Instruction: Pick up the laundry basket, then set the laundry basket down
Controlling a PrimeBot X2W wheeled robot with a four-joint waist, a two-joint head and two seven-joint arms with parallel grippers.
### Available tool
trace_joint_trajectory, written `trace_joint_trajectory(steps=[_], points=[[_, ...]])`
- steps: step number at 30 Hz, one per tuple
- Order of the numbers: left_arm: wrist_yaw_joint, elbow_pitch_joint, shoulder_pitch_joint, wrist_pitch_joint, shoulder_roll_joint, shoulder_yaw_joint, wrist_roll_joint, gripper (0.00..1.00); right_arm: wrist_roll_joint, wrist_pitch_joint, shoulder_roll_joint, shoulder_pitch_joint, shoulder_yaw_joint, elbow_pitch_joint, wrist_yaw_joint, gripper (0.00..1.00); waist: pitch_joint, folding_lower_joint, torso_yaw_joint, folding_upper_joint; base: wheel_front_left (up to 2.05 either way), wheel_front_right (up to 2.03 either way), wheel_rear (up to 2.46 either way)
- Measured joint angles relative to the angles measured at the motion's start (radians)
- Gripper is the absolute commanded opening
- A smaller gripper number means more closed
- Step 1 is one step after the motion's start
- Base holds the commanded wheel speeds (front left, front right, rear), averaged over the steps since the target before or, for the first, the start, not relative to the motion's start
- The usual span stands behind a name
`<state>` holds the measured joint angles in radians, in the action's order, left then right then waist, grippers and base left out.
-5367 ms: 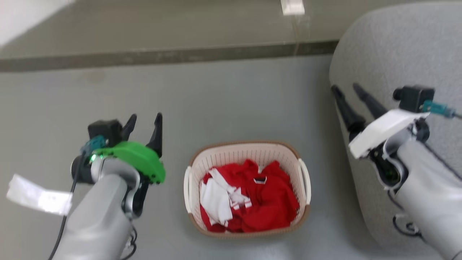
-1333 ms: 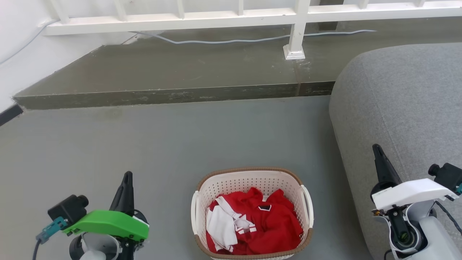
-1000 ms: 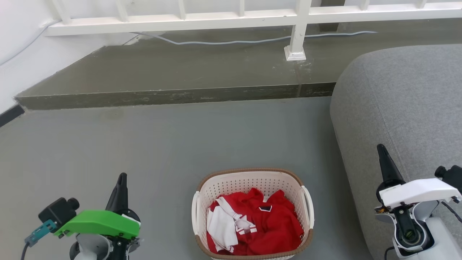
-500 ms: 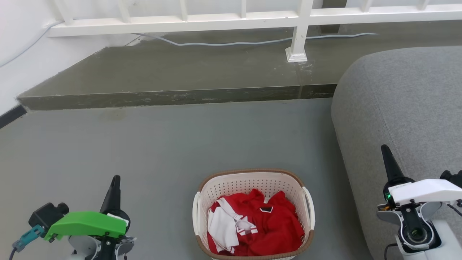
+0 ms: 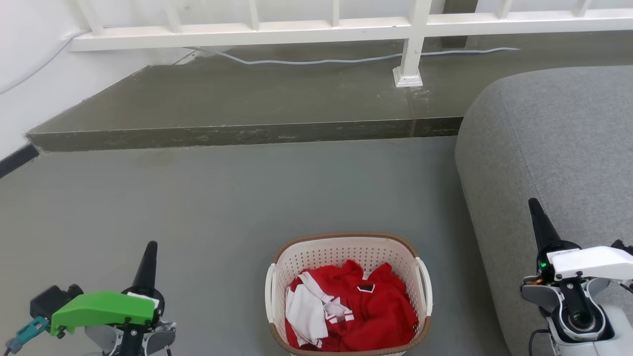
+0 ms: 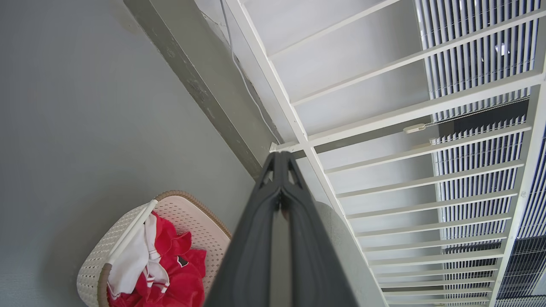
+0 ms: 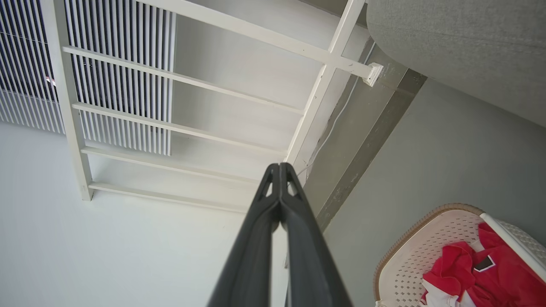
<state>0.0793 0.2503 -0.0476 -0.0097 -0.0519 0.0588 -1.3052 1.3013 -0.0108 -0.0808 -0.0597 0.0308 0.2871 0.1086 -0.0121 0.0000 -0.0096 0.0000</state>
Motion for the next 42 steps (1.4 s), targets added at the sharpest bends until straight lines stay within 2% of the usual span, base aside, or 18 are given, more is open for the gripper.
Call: trace_joint_trajectory(steps=[30, 42], points=[[0.043, 0.025, -0.004, 0.081, -0.003, -0.091, -0.327, 0.00, 0.301, -0.092, 0.038, -0.001, 0.097, -0.002, 0.006, 0.00, 0.009, 0.0000, 0.009, 0.0000, 0.00, 0.00, 0.00], [0.043, 0.027, -0.005, 0.081, -0.004, -0.092, -0.329, 0.00, 0.302, -0.093, 0.040, -0.001, 0.098, -0.003, 0.010, 0.00, 0.009, 0.0000, 0.009, 0.0000, 0.00, 0.00, 0.00]])
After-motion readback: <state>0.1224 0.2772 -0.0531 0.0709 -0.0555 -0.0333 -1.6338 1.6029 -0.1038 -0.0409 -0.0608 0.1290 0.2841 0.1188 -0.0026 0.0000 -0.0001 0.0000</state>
